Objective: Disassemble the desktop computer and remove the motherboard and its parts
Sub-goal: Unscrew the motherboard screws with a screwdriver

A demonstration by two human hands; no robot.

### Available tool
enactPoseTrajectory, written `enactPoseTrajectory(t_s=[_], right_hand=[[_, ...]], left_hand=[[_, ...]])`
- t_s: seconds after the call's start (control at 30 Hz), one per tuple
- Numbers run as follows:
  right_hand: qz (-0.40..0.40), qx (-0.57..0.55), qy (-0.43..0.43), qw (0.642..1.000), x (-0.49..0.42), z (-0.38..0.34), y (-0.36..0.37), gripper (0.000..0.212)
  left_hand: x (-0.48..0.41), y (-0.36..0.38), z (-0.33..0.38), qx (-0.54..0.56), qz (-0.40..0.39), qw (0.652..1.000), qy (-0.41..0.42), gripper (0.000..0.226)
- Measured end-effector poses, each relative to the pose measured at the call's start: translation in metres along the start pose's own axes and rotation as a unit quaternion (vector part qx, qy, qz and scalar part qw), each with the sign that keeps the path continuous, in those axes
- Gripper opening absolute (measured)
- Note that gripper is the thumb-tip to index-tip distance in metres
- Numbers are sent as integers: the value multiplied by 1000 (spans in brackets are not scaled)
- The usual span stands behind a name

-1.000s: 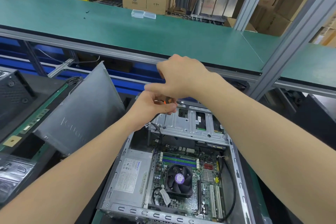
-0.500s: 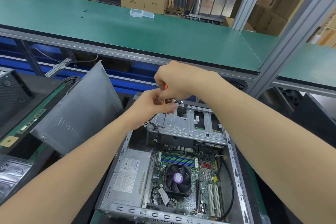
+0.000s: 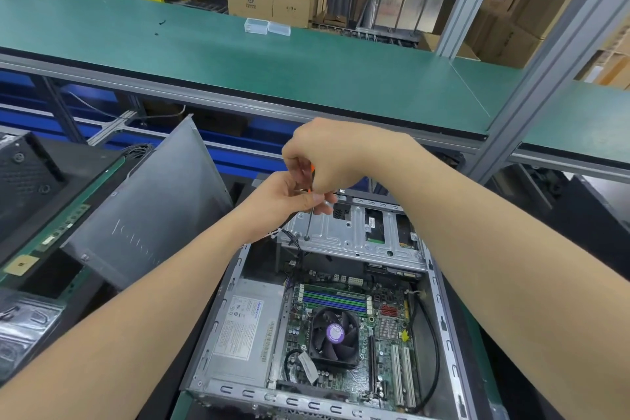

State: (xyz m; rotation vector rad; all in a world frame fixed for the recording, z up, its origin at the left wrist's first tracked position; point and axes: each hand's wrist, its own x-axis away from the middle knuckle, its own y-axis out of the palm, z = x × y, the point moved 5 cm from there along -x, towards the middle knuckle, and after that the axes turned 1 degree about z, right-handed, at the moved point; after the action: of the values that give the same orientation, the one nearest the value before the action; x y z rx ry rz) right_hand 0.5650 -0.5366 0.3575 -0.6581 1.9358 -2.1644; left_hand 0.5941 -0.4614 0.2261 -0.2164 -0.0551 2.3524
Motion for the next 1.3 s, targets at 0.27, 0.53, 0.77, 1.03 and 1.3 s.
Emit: enactPoseTrajectory(t_s=[0.27, 0.53, 0.77, 1.03, 1.3], right_hand=[[156, 0, 244, 957, 0, 15, 10, 66], [188, -167, 131, 959, 6, 28, 17, 25], [227, -339, 120, 905, 20, 39, 76, 17], [229, -405, 89, 881, 13, 29, 110, 31], [237, -380, 70, 891, 11, 31, 107, 29]], left_hand=[[1, 1, 1, 11, 48, 999, -20, 15], [41, -6, 33, -243, 236, 940, -37, 24], [94, 46, 10, -304, -103, 929, -184, 30], [56, 58, -51, -513, -271, 761, -290, 45], [39, 41, -87, -273, -244, 823, -433, 44]])
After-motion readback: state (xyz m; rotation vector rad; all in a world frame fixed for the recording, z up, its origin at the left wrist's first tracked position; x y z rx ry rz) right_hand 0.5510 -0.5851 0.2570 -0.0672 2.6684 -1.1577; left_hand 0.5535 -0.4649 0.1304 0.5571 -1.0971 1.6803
